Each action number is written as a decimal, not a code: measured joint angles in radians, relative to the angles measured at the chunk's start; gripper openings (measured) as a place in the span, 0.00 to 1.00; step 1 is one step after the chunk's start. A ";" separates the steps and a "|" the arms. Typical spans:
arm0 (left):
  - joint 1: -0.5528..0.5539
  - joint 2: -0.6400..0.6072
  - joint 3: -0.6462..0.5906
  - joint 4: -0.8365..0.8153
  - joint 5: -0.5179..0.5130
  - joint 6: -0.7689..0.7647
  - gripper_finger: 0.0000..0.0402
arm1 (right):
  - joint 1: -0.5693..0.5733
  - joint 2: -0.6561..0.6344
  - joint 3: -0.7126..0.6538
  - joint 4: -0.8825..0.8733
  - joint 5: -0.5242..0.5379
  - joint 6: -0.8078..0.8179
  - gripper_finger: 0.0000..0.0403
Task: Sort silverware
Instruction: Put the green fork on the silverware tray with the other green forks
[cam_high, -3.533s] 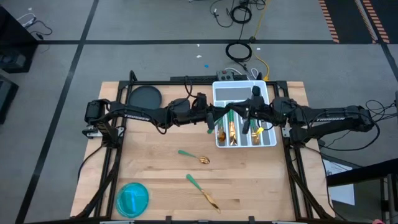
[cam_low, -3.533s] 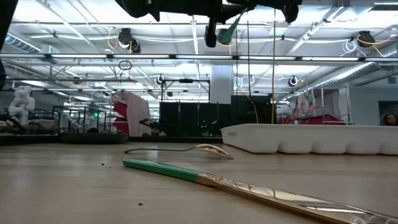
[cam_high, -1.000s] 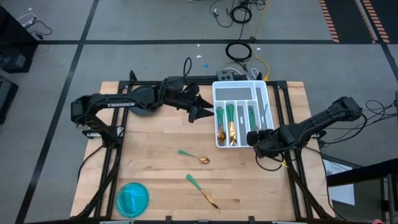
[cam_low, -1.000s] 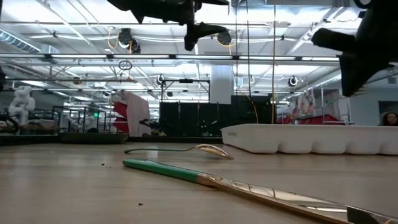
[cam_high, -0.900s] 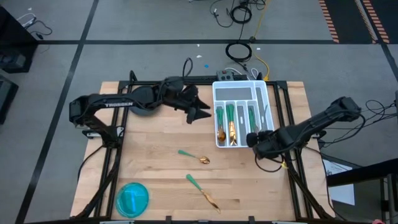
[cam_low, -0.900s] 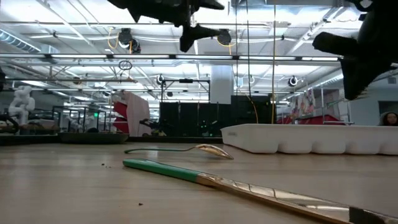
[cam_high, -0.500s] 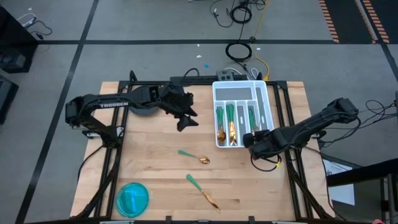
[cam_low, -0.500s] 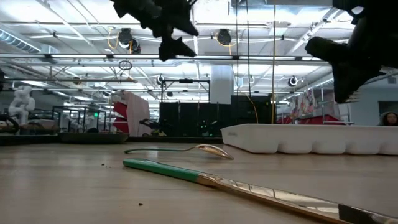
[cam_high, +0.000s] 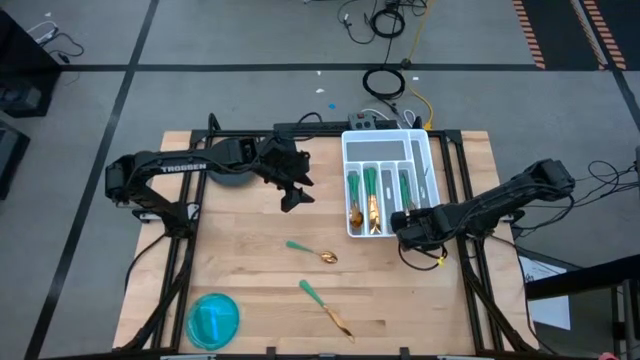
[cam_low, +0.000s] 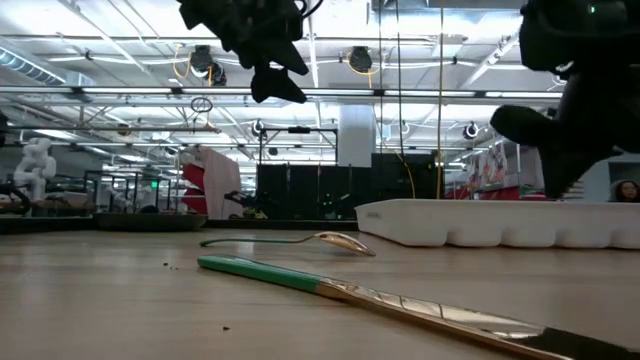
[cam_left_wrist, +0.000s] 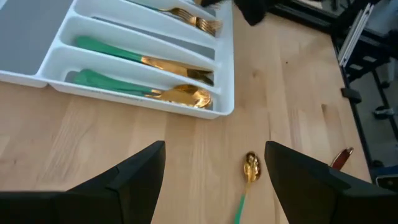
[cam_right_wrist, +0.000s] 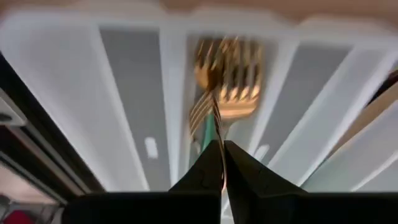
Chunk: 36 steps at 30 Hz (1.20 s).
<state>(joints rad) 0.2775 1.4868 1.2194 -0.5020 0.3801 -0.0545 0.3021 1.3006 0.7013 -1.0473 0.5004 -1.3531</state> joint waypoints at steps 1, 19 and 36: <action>0.000 0.000 0.000 -0.005 0.000 0.008 0.70 | -0.003 -0.003 -0.014 0.010 0.028 -0.003 0.00; -0.118 0.001 -0.372 0.639 -0.069 -0.258 0.70 | -0.014 -0.003 -0.042 0.130 0.017 0.100 0.00; -0.220 0.001 -0.567 0.858 -0.291 -0.412 0.70 | -0.022 -0.003 -0.042 0.294 0.041 -0.171 0.00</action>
<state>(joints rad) 0.0577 1.4879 0.6524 0.3560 0.0896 -0.4666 0.2797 1.2980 0.6598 -0.7532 0.5416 -1.5236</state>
